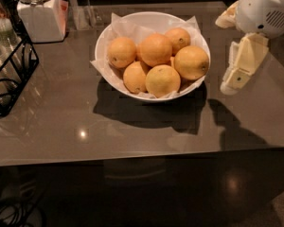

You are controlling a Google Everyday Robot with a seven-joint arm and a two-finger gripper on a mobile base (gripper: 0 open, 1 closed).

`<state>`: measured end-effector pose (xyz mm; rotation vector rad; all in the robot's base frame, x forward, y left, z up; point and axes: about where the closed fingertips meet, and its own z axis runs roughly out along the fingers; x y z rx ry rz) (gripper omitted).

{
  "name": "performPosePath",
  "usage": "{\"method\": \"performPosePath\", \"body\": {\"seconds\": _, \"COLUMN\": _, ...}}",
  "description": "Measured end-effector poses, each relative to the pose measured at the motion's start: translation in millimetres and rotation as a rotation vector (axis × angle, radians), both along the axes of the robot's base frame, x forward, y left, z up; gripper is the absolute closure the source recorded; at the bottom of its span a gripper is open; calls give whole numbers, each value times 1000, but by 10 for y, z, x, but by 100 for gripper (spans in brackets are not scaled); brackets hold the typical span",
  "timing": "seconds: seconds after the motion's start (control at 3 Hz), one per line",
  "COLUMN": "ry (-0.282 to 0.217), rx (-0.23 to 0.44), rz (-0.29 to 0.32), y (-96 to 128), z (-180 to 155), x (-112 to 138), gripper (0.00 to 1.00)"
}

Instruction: Pick orange from white bowl

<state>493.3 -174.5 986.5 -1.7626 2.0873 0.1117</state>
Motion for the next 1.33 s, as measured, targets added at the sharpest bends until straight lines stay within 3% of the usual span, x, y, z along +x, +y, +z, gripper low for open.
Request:
{"method": "performPosePath", "body": {"seconds": 0.33, "ry": -14, "rx": 3, "rz": -1, "y": 11, "z": 22, "x": 25, "gripper": 0}}
{"method": "performPosePath", "body": {"seconds": 0.67, "ry": -25, "rx": 73, "rz": -11, "y": 98, "z": -6, "x": 210, "gripper": 0}}
{"method": "performPosePath", "body": {"seconds": 1.0, "ry": -19, "rx": 163, "rz": 11, "y": 323, "z": -39, "x": 510, "gripper": 0}}
{"method": "performPosePath", "body": {"seconds": 1.33, "ry": -19, "rx": 169, "rz": 12, "y": 330, "z": -42, "x": 535, "gripper": 0}}
